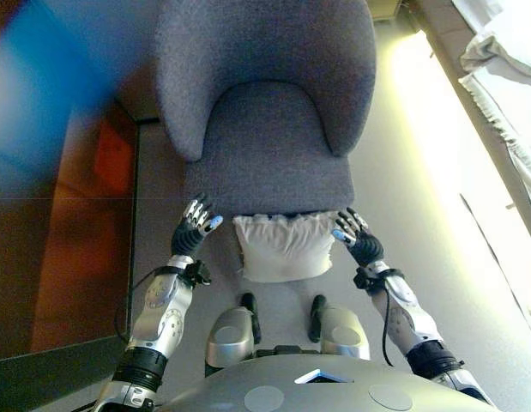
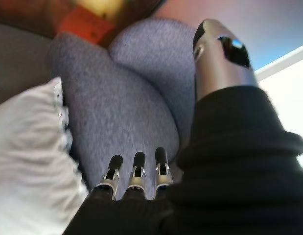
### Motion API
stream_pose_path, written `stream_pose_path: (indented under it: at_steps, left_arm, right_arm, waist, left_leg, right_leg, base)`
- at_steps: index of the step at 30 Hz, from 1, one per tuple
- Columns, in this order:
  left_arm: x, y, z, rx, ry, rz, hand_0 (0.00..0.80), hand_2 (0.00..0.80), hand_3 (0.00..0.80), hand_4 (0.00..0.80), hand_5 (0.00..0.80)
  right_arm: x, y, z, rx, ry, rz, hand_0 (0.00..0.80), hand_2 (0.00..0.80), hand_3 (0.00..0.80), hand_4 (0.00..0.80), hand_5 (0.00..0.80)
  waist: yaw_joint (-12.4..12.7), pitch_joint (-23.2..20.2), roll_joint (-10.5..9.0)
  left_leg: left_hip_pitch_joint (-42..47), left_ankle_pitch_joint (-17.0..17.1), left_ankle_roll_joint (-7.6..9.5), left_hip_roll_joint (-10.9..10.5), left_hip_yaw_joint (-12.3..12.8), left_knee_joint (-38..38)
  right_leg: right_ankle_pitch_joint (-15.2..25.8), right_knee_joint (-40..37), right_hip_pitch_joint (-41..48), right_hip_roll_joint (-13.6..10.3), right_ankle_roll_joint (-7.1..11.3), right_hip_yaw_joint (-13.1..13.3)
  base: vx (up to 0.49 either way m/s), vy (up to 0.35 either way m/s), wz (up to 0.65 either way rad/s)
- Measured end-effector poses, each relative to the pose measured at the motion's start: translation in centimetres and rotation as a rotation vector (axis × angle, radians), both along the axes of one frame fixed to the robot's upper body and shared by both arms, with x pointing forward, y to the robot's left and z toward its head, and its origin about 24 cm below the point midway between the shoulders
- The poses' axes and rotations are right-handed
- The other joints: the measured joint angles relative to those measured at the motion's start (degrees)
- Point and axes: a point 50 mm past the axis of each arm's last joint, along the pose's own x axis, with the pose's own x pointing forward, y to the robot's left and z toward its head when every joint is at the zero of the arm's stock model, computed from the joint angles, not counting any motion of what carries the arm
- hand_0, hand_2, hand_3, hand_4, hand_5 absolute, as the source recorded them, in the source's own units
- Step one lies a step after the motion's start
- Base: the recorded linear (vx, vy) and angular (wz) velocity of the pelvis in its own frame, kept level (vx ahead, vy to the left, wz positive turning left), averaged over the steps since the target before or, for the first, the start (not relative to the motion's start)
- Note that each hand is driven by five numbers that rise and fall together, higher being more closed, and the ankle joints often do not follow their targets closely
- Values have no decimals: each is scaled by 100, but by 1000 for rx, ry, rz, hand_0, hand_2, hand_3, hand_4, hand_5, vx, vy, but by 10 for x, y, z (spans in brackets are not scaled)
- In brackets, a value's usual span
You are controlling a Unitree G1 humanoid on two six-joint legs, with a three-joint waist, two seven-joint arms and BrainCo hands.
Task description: Pick up the cushion and take it to the sofa
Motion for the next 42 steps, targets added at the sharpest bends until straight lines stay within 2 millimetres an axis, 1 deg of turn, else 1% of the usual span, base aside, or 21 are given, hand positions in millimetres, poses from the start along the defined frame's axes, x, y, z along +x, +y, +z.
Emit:
stream_pose_path:
  at_steps: [2,4,5,7,9,12,13,14,15,16,18,21,22,23,27,28,29,30,33,36,42]
  left_arm:
    - [1,0,1,-1,-7,-13,0,0,0,0,0]
    - [0,4,0,0,2,-11,0,0,0,0,0]
    - [-1,6,0,1,7,-11,0,0,0,0,0]
    - [-1,10,1,7,3,-8,0,0,0,0,0]
    - [-5,15,-1,27,20,-2,0,0,0,0,0]
    - [-6,18,-3,39,33,1,0,0,0,0,0]
    - [-5,18,-2,42,26,1,0,0,0,0,0]
    - [-3,18,-1,46,23,2,0,0,0,0,0]
    - [-2,17,-1,45,23,2,0,0,0,0,0]
    - [-2,14,-2,38,25,-3,0,0,0,0,0]
    - [-6,9,-6,16,40,3,0,0,0,0,0]
    - [-6,7,-1,8,22,2,0,0,0,0,0]
    - [-6,6,0,7,17,-1,0,0,0,0,0]
    - [-5,6,0,6,24,-5,0,0,0,0,0]
    - [-8,5,-8,2,59,-6,0,0,0,0,0]
    - [-8,6,-9,5,61,-6,0,0,0,0,0]
    - [-4,7,-10,11,64,-6,0,0,0,0,0]
    - [3,6,-11,22,64,-12,0,0,0,0,0]
    - [18,2,-10,58,55,-35,0,0,0,0,0]
    - [37,0,-3,90,27,-25,0,0,0,0,0]
    - [81,-7,28,127,-81,2,0,0,0,0,0]
  right_arm:
    - [0,2,-1,2,4,-1,0,0,0,0,0]
    - [-4,5,-3,16,17,-10,0,0,0,0,0]
    - [-8,5,-6,17,30,-14,0,0,0,0,0]
    - [-14,3,-10,15,48,-21,0,0,0,0,0]
    - [-10,6,-8,21,36,-15,0,0,0,0,0]
    - [-4,7,-3,22,13,-6,0,0,0,0,0]
    - [-3,7,-3,23,12,-2,0,0,0,0,0]
    - [-3,7,-4,20,14,7,0,0,0,0,0]
    - [-4,6,-7,13,25,11,0,0,0,0,0]
    - [-6,2,-10,5,40,9,0,0,0,0,0]
    - [-6,-4,-10,-36,55,28,0,0,0,0,0]
    - [-4,-11,-1,-68,34,51,0,0,0,0,0]
    - [-3,-13,-1,-70,39,46,0,0,0,0,0]
    - [-3,-15,-1,-75,42,42,0,0,0,0,0]
    - [0,-20,-3,-115,58,52,0,0,0,0,0]
    - [2,-21,-4,-131,63,46,0,0,0,0,0]
    - [5,-22,-6,-150,67,35,0,0,0,0,0]
    - [9,-24,-5,-170,63,20,0,0,0,0,0]
    - [23,-26,-3,-202,43,-18,0,0,0,0,0]
    - [41,-29,4,-228,15,-45,0,0,0,0,0]
    - [84,-35,36,-254,-68,-85,0,0,0,0,0]
  waist:
    - [5,98,21]
    - [73,106,23]
    - [120,97,36]
    - [135,62,4]
    - [188,73,-25]
    - [115,95,-165]
    - [112,127,-253]
    - [62,140,-349]
    - [-49,169,-387]
    - [-68,178,-380]
    - [-43,142,-262]
    - [-96,136,-266]
    - [-110,134,-270]
    - [-116,129,-276]
    - [-114,17,-112]
    - [-98,-5,-54]
    - [-70,7,-36]
    - [-18,17,-57]
    - [-16,180,-69]
    - [-22,556,-13]
    - [-49,1290,67]
  left_leg:
    - [37,-173,81,-41,-17,148]
    - [144,-175,185,-56,44,132]
    - [167,-138,224,-33,151,99]
    - [129,-116,209,85,339,103]
    - [69,-95,189,127,325,81]
    - [69,-127,69,96,270,84]
    - [67,-144,-23,87,205,113]
    - [29,-167,-155,95,91,195]
    - [20,-204,-259,163,-67,273]
    - [43,-218,-358,269,-155,276]
    - [222,-224,-363,545,-227,130]
    - [377,-163,-297,739,-248,-14]
    - [356,-103,-343,772,-234,91]
    - [290,13,-456,795,-200,264]
    - [166,20,-460,768,-171,167]
    - [218,-14,-595,765,-142,4]
    - [145,3,-791,737,-138,8]
    - [-28,-28,-788,650,-136,121]
    - [-541,-160,-654,493,-140,632]
    - [-1087,-393,-585,565,-155,1331]
    - [-2349,-669,-479,767,-225,2537]
  right_leg:
    - [-1,448,-66,-154,5,-48]
    - [107,1034,-269,-378,6,-68]
    - [52,1396,-420,-571,-90,-68]
    - [39,1359,-457,-884,-71,-49]
    - [153,554,-410,-993,141,73]
    - [534,-637,-497,-1101,741,197]
    - [653,-966,-512,-1118,796,196]
    - [815,-1156,-468,-1140,770,190]
    - [1197,-1112,-364,-1109,728,60]
    - [1371,-951,-333,-1025,533,-52]
    - [1002,-609,-307,-741,361,-119]
    - [458,20,-344,-652,303,-194]
    - [313,139,-340,-646,267,-200]
    - [235,206,-326,-669,262,-223]
    - [298,98,-307,-694,335,-237]
    - [328,92,-371,-708,362,-240]
    - [353,133,-484,-773,392,-183]
    - [362,244,-696,-868,413,-100]
    - [390,502,-1093,-1124,475,-29]
    - [366,790,-1493,-1148,446,101]
    - [576,1289,-2522,-1158,327,176]
  base:
    - [249,65,4]
    - [127,-94,5]
    - [102,-172,22]
    - [162,-245,27]
    - [177,-272,-12]
    - [259,-283,-31]
    - [288,-294,-3]
    - [283,-292,31]
    - [298,-273,53]
    - [319,-260,44]
    - [297,-221,13]
    - [238,-172,30]
    - [217,-74,44]
    - [167,20,35]
    - [42,156,20]
    - [-91,185,8]
    - [-123,161,-1]
    - [-22,100,1]
    - [-16,38,8]
    - [-106,26,-7]
    - [-126,21,-12]
